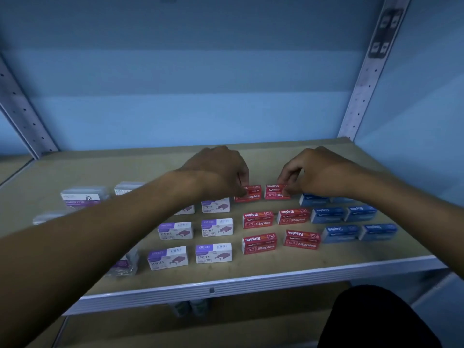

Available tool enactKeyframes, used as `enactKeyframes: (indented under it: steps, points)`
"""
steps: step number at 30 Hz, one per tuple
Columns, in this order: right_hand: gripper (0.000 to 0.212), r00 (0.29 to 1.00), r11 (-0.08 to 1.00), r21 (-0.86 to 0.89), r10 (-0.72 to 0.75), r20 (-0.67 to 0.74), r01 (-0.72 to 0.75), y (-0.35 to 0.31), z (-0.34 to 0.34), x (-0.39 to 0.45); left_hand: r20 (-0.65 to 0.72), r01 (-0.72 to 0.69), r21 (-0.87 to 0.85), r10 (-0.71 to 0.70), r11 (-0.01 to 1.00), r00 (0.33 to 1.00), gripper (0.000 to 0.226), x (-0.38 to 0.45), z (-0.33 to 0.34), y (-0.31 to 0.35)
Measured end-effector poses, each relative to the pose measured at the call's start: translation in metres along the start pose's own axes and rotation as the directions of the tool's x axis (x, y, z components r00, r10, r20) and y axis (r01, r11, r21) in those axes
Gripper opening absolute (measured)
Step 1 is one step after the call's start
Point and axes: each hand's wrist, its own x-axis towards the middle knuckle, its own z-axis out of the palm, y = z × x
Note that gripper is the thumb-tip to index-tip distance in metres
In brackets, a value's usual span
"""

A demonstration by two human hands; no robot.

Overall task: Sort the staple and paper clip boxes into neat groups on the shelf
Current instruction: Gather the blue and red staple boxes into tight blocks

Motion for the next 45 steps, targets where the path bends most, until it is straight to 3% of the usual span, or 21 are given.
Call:
enactKeyframes:
  steps: [12, 19, 22, 29, 34, 45]
  points:
    - [0.01, 1.0, 1.0, 0.0, 0.019, 0.021, -0.019, 0.006, 0.006, -0.008, 0.023, -0.079, 0.168, 0.076, 0.983, 0.997, 0.021, 0.002, 0.014, 0.015]
    - [0.02, 0.998, 1.0, -0.01, -0.011, 0.058, 0.011, 0.007, 0.004, -0.011, 0.023, -0.069, 0.171, 0.066, 0.983, 0.998, 0.03, -0.001, 0.014, 0.016]
    - [0.03, 0.998, 0.997, -0.063, -0.051, 0.029, 0.052, 0.007, -0.013, -0.02, -0.022, -0.064, 0.119, 0.067, 0.991, 0.998, 0.037, -0.006, 0.007, 0.022]
    - [0.024, 0.991, 0.992, -0.075, -0.103, -0.081, 0.097, 0.036, -0.053, -0.076, -0.182, -0.225, -0.025, 0.217, 0.974, 0.959, 0.024, -0.019, 0.008, 0.074]
    - [0.018, 0.995, 0.995, -0.077, -0.062, -0.073, 0.056, 0.059, -0.056, -0.108, -0.21, -0.28, 0.041, 0.282, 0.959, 0.936, 0.023, -0.019, 0.029, 0.101]
    - [0.02, 0.999, 0.999, -0.025, 0.021, -0.039, -0.022, 0.085, -0.035, -0.132, -0.173, -0.224, 0.181, 0.255, 0.958, 0.951, 0.045, -0.013, 0.033, 0.128]
